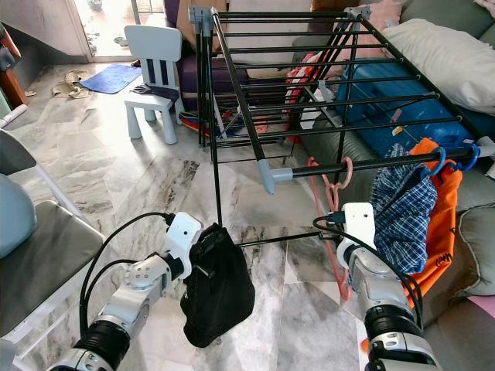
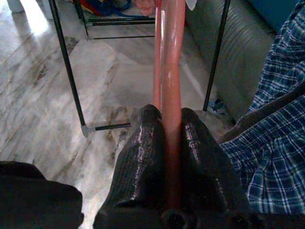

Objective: Hang hanger

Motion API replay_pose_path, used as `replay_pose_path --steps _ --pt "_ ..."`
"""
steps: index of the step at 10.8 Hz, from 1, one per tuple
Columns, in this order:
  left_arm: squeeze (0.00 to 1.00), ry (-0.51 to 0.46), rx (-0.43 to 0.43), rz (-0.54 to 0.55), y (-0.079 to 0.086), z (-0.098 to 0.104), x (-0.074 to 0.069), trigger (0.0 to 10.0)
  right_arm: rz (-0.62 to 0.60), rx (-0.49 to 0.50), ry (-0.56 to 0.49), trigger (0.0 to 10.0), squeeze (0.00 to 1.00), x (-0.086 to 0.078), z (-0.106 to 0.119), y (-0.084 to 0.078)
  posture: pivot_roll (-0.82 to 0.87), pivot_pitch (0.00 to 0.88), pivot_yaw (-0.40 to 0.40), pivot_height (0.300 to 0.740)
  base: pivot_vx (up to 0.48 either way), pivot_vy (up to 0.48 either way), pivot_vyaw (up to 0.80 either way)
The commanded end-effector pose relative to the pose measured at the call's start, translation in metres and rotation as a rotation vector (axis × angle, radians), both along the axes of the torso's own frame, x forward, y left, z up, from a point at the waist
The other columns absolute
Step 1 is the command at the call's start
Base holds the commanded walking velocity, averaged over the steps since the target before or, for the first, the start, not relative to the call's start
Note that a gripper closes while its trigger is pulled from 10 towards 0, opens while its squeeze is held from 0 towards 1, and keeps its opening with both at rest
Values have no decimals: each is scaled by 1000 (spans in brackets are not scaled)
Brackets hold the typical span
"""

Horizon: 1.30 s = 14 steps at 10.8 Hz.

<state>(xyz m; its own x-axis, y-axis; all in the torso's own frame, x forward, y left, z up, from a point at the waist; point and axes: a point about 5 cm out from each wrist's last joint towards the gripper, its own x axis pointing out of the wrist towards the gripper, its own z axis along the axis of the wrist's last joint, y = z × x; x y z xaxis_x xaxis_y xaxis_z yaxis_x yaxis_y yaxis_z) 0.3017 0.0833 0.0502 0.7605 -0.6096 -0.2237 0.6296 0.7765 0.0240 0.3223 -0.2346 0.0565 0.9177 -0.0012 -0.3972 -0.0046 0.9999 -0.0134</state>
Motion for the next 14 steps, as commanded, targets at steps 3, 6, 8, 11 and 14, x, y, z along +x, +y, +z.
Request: replay_pose_path --steps 3,6,8,11,14 --pt "0 -24 4 -19 -6 7 4 10000 28 -10 8 1843 0 -5 -4 1 57 0 -61 740 0 0 0" --pt "0 -19 11 -23 -7 5 3 10000 14 -21 12 10000 1000 -10 -8 -2 53 0 -58 740 0 0 0" --pt "0 -19 13 -26 -7 5 3 10000 5 -26 11 10000 1000 -11 -8 -4 51 0 -55 740 0 0 0" --pt "0 -17 15 -30 -8 4 2 10000 -11 -39 14 10000 0 -10 -6 -9 50 0 -57 740 0 0 0" --pt "0 -13 17 -34 -8 3 1 10000 -43 -49 20 10000 0 -8 -4 -14 49 0 -55 740 0 0 0"
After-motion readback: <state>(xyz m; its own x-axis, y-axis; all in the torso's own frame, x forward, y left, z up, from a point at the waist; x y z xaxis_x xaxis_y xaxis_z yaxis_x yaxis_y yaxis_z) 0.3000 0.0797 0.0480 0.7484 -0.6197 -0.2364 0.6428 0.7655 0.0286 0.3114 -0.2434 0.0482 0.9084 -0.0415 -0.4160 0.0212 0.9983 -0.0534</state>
